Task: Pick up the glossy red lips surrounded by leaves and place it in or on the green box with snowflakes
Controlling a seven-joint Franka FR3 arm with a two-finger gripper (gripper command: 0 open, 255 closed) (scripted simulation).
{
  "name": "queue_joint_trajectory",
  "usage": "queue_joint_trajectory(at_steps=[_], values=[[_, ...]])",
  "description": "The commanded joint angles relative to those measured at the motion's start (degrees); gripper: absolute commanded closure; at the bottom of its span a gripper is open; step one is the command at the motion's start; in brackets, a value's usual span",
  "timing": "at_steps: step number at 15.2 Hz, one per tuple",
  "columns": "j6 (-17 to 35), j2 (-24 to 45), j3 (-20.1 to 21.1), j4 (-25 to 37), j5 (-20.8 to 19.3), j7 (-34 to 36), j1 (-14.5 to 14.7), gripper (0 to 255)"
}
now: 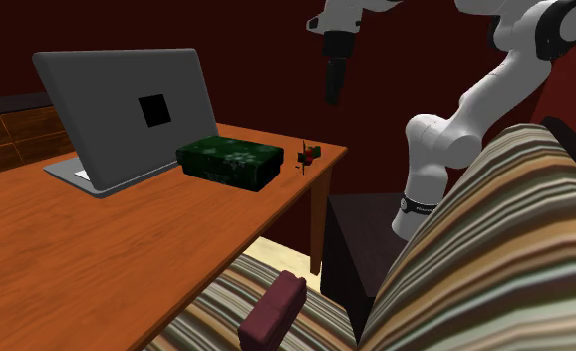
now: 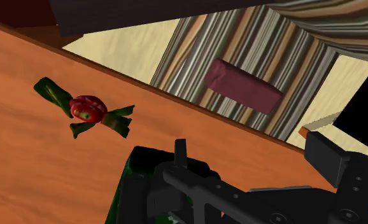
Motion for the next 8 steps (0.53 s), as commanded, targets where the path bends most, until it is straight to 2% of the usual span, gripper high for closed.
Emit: queue_joint_trajectory(at_steps=[1,8], values=[[0.0,0.0,0.0,0.0,0.0,0.0,0.0,0],[7.5,-0.4,-4.5,-9.7,-10.0,-14.8,0.1,0]])
